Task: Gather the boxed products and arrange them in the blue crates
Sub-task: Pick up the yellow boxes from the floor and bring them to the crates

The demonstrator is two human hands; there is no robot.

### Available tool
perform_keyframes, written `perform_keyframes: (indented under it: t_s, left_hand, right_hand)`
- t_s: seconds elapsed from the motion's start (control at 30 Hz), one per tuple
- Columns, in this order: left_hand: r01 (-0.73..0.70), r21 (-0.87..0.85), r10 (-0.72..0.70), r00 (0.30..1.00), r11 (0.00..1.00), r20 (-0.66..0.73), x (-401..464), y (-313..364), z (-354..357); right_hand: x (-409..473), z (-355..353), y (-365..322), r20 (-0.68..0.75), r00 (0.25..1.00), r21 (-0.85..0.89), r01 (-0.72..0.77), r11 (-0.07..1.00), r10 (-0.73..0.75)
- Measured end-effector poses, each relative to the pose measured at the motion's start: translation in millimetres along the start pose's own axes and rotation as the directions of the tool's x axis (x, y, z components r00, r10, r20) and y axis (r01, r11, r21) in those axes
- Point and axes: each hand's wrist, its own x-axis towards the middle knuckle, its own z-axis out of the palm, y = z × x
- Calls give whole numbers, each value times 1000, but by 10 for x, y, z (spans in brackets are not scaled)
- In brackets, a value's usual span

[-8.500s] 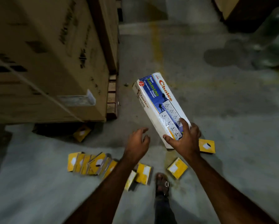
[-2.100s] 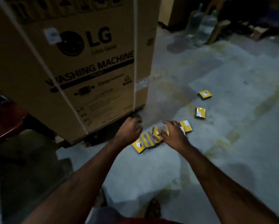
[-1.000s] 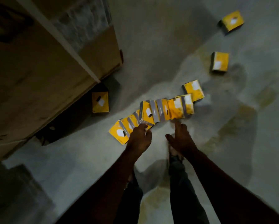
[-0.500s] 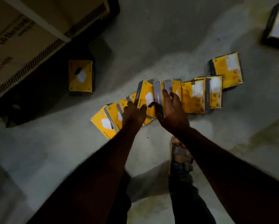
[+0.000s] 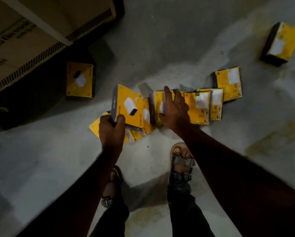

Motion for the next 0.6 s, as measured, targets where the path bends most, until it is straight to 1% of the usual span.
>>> perform_keyframes:
  t_s: [0.1,0.23,0.3,0.4,0.5,0.6]
  left_hand:
    - [8,-33,-8,1000,999,-16,63,-82,-82]
    - [16,-95,-14,1000,995,22,124,-134,-22]
    - [5,-115,-1,999,993,39,160,-142,47]
    - [-26,-121,32,998,992,50,206,-169,167]
    - [-56,-146,63,997,988,44,210,-180,280]
    - [-85,-155,92,995,984,37,182,-200,356]
  right_hand:
    - [106,67,3,32,999,-85,3,996,0]
    - [231,192,153,66,998,-144,29,989,-20]
    - [282,231,289,117,989,-259,116,959,-88]
    - [356,267,480,235,957,-416,256,873,-169]
    - [401,311,560,311,931,-443,318,838,-189]
    - [420,362,555,297,934,-482,324,814,-196]
